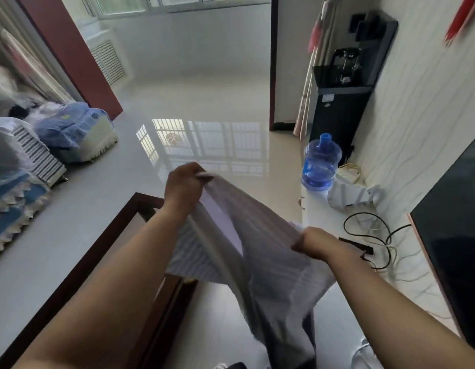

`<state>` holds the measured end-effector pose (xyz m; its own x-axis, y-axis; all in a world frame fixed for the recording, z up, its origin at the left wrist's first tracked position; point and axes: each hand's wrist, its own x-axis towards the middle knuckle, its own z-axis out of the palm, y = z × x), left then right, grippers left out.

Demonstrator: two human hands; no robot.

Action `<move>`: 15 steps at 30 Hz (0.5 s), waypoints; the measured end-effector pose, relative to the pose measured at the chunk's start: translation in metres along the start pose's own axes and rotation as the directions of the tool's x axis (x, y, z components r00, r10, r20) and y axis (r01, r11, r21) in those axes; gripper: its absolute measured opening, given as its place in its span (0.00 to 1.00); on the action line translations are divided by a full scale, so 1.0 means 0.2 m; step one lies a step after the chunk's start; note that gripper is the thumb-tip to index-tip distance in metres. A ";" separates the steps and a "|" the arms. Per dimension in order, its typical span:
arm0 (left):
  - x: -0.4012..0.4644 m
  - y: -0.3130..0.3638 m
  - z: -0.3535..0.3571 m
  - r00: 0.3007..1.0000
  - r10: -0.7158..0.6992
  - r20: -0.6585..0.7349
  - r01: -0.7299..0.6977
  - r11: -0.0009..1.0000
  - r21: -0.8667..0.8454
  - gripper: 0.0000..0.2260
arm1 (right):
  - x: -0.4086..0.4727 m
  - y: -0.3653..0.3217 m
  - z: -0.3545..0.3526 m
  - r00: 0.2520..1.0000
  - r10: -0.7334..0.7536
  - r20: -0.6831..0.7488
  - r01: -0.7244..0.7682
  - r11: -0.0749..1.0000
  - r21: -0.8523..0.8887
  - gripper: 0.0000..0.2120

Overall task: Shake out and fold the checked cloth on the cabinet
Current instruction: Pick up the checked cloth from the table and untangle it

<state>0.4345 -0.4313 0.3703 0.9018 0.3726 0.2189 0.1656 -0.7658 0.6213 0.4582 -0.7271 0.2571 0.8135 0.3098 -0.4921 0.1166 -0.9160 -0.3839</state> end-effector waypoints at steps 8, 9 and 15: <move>-0.11 -0.07 -0.02 0.886 0.328 0.328 -0.410 0.883 0.226 0.37 | 0.02 -0.54 -0.08 0.900 -0.306 -0.309 0.336 0.941 0.045 0.10; -0.15 -0.05 0.02 0.845 0.359 0.397 -0.465 0.859 0.213 0.34 | 0.00 -0.66 -0.11 0.859 -0.388 -0.335 0.402 0.915 -0.029 0.11; -0.12 -0.09 0.02 0.914 0.251 0.320 -0.260 0.965 -0.013 0.06 | -0.05 -0.79 -0.16 0.877 -0.409 -0.251 0.478 0.791 0.382 0.08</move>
<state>0.4124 -0.4283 0.3505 0.9932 -0.0190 0.1152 -0.0800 -0.8297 0.5525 0.4500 -0.5929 0.3474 0.8092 0.5822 -0.0785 0.2635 -0.4791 -0.8373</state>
